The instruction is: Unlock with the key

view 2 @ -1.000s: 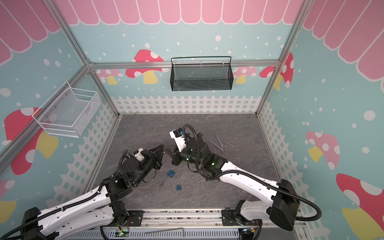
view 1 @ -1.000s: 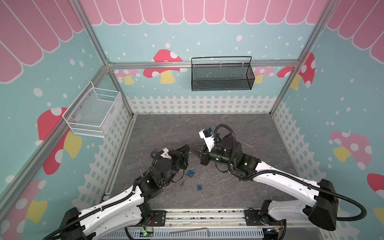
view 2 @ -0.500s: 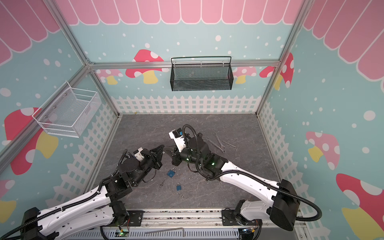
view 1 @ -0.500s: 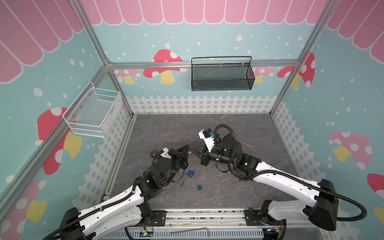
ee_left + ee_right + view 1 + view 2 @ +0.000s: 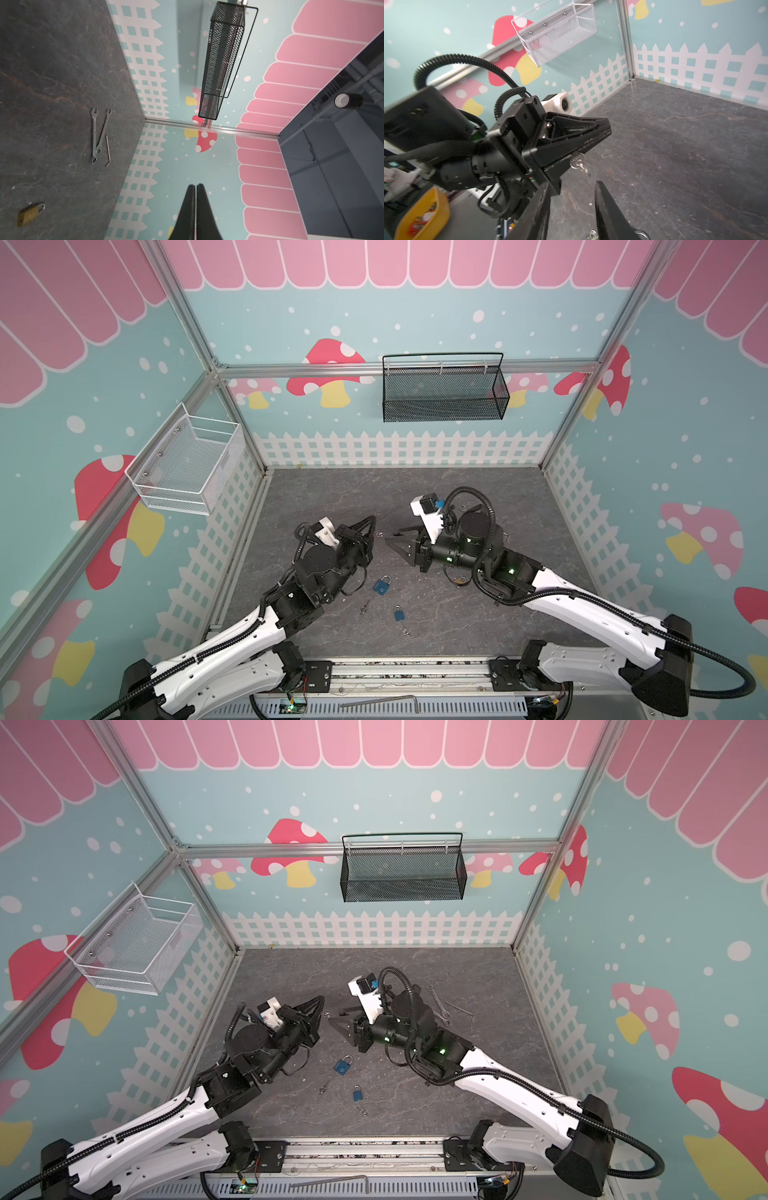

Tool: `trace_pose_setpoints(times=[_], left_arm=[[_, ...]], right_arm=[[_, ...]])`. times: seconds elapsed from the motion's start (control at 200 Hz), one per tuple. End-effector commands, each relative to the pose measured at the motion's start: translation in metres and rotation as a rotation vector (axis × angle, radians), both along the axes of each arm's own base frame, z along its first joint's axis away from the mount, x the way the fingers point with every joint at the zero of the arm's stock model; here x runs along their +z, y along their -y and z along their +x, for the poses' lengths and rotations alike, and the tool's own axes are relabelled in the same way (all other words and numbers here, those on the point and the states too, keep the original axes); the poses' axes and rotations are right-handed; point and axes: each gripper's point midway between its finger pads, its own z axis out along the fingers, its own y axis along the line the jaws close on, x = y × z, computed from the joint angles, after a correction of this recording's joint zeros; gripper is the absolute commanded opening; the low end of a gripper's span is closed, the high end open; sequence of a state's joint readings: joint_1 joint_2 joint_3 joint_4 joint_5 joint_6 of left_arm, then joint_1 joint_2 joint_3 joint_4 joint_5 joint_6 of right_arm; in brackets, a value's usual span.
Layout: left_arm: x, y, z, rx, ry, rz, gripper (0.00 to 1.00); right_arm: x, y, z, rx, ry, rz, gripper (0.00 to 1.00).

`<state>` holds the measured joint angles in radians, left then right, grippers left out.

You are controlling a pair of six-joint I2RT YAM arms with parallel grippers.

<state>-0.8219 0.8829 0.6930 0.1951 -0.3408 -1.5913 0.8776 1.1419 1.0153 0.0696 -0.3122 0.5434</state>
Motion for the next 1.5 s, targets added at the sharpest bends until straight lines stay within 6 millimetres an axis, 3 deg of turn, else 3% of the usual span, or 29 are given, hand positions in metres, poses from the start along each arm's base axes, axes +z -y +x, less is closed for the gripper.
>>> trace_pose_setpoints(times=[0.0,0.12,0.23,0.5,0.755,1.196,1.496], left_arm=[[0.018,0.014,0.001,-0.084,0.139,0.165,0.00],[0.026,0.026,0.002,-0.141,0.240,0.274,0.00],[0.037,0.036,-0.001,-0.171,0.357,0.327,0.00],[0.047,0.045,-0.007,-0.205,0.494,0.385,0.00],[0.050,0.057,-0.009,-0.244,0.537,0.383,0.00],[0.057,0.061,-0.011,-0.264,0.561,0.355,0.00],[0.057,0.058,-0.010,-0.246,0.546,0.337,0.00]], right_arm=[[0.008,0.011,-0.007,0.099,-0.133,0.077,0.44],[0.017,0.015,-0.012,0.171,-0.220,0.120,0.50],[0.010,0.016,-0.009,0.186,-0.322,0.136,0.53],[-0.005,0.016,-0.001,0.244,-0.419,0.214,0.50],[0.009,0.014,-0.004,0.295,-0.400,0.275,0.44],[0.007,0.009,0.004,0.289,-0.408,0.294,0.26],[0.006,0.008,0.005,0.290,-0.412,0.300,0.05]])
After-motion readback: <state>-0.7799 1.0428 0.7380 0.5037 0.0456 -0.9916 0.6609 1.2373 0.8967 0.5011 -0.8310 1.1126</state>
